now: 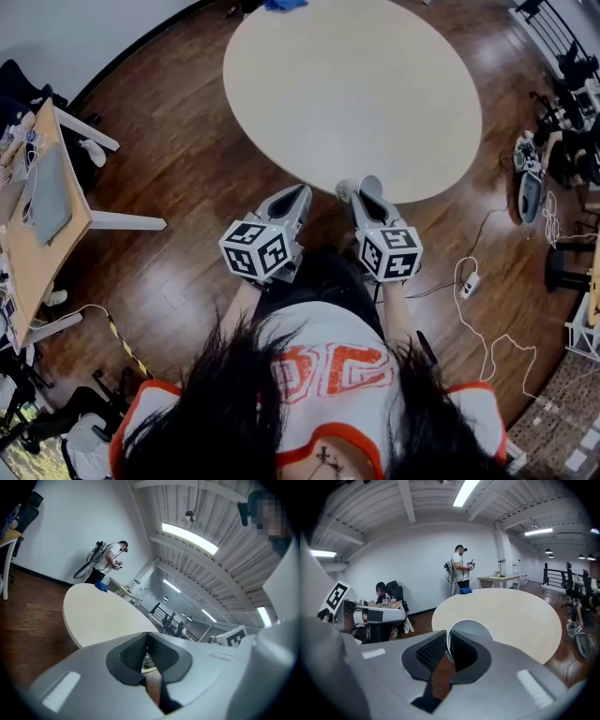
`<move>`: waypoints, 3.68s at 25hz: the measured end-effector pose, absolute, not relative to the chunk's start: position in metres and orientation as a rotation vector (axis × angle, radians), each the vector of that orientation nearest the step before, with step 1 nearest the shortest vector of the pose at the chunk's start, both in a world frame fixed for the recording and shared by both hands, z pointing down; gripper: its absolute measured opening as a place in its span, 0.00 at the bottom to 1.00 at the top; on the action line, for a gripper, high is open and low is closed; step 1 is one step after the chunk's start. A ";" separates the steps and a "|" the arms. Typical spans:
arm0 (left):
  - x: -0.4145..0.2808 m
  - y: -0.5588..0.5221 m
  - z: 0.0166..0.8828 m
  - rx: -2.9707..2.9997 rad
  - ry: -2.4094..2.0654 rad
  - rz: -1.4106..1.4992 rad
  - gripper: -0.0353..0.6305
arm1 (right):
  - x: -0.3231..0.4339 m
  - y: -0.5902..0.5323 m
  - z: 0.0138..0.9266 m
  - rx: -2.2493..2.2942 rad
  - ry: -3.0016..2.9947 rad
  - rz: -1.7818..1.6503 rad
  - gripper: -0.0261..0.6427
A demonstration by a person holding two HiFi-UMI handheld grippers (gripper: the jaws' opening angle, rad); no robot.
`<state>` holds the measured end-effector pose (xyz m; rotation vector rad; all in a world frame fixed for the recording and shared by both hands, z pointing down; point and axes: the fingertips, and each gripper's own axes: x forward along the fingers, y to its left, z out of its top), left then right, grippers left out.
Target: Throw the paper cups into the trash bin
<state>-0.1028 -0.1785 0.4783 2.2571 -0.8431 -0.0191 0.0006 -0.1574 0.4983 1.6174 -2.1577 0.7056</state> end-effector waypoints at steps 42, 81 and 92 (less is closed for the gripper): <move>0.105 0.032 0.493 2.406 -0.529 0.293 0.05 | 0.226 0.111 0.566 1.969 -1.843 0.972 0.08; 0.088 0.029 0.603 2.360 -0.404 0.467 0.05 | 0.224 0.071 0.825 1.823 -1.548 1.249 0.04; 0.101 0.027 0.537 2.425 -0.372 0.383 0.05 | 0.218 0.078 0.632 2.190 -1.751 1.148 0.04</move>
